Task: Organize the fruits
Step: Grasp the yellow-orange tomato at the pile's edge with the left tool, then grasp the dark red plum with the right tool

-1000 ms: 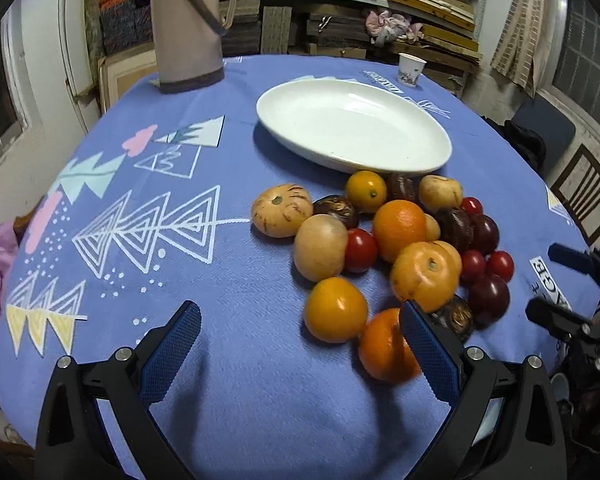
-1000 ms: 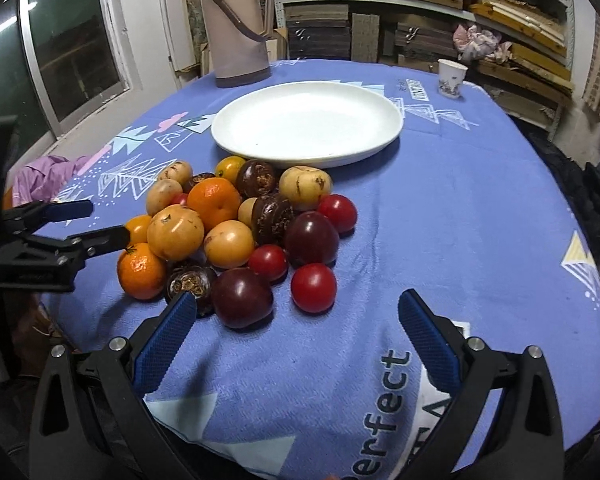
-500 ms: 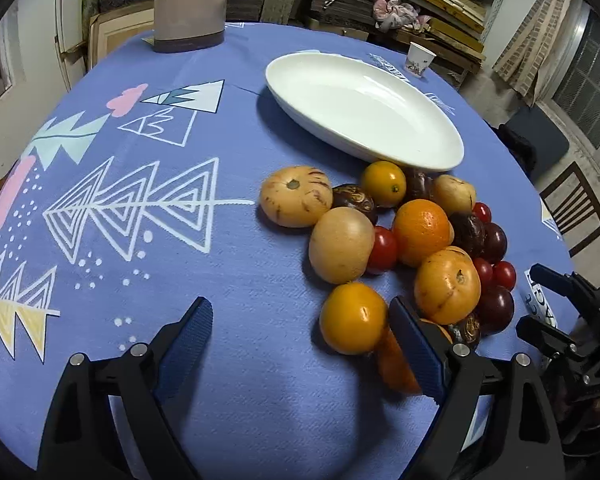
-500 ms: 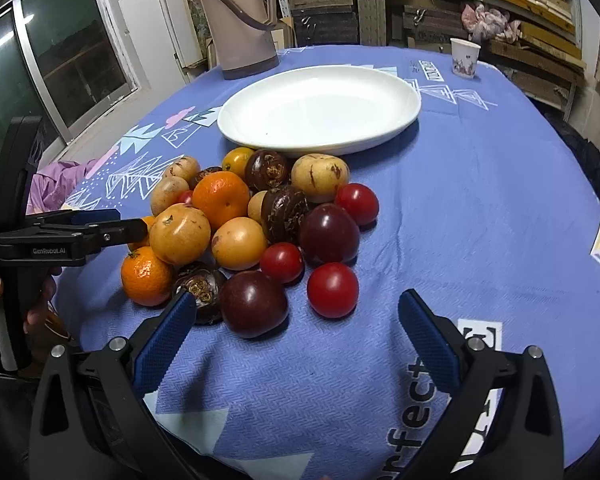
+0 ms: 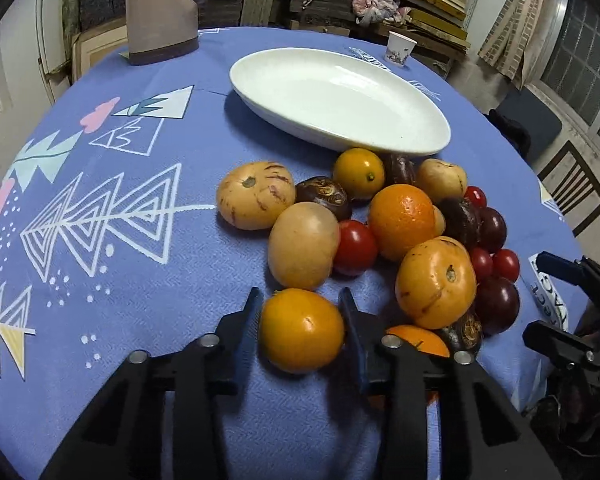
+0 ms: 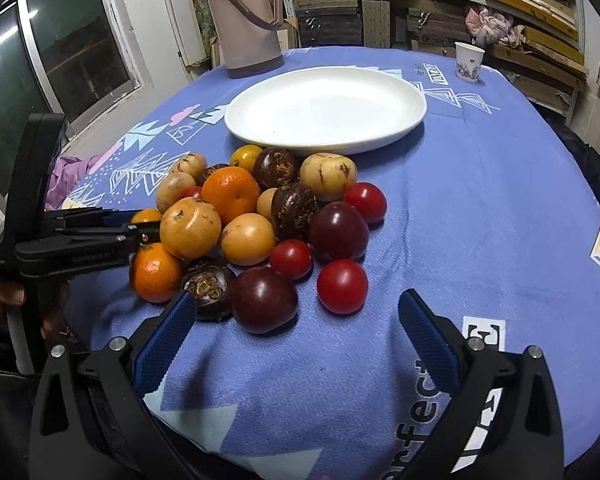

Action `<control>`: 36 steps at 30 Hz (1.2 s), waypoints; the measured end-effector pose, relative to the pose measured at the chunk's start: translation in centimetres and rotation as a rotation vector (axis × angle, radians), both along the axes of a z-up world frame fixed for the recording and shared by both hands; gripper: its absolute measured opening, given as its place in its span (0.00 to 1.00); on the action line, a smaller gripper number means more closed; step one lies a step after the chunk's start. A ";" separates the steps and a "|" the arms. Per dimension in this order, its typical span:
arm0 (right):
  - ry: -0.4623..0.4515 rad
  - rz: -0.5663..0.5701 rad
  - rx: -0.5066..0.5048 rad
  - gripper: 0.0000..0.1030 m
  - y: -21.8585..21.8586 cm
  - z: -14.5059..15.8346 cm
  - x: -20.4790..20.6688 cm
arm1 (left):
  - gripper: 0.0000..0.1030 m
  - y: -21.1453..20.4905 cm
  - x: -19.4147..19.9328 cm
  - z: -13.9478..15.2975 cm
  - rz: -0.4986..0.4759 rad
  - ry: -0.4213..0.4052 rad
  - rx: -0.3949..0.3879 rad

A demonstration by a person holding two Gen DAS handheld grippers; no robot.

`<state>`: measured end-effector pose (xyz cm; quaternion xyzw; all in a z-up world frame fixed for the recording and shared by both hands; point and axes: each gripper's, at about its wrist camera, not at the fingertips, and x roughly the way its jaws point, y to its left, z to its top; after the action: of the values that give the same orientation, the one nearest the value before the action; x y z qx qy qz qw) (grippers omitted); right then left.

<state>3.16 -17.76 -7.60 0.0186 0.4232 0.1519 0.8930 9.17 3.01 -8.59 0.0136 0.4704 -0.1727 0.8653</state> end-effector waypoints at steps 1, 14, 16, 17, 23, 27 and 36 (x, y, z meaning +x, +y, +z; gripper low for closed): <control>-0.004 -0.001 -0.025 0.96 0.0 -0.1 0.0 | 0.37 0.1 0.0 0.0 0.001 0.000 -0.001; 0.068 0.179 0.107 0.67 1.1 -1.3 0.3 | 0.38 0.7 -1.8 -0.1 -0.032 -0.022 0.024; 0.093 0.173 0.129 0.65 1.0 -1.8 0.8 | 0.38 0.8 -2.0 -0.2 -0.036 -0.029 0.022; 0.097 0.168 0.128 0.64 1.0 -1.9 1.0 | 0.38 0.8 -2.0 -0.2 -0.038 -0.032 0.020; 0.103 0.156 0.118 0.53 1.2 -1.9 1.6 | 0.38 0.9 -2.3 -0.2 -0.050 -0.033 0.014; 0.108 0.148 0.129 0.47 1.4 -1.9 2.1 | 0.38 1.0 -2.5 -0.3 -0.055 -0.042 0.013; 0.117 0.143 0.131 0.37 1.2 -2.0 2.2 | 0.37 1.0 -2.7 -0.4 -0.037 -0.040 0.009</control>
<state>5.39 -16.56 -9.55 0.0558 0.4639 0.2412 0.8506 6.47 4.01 -8.96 0.0296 0.4532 -0.1863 0.8712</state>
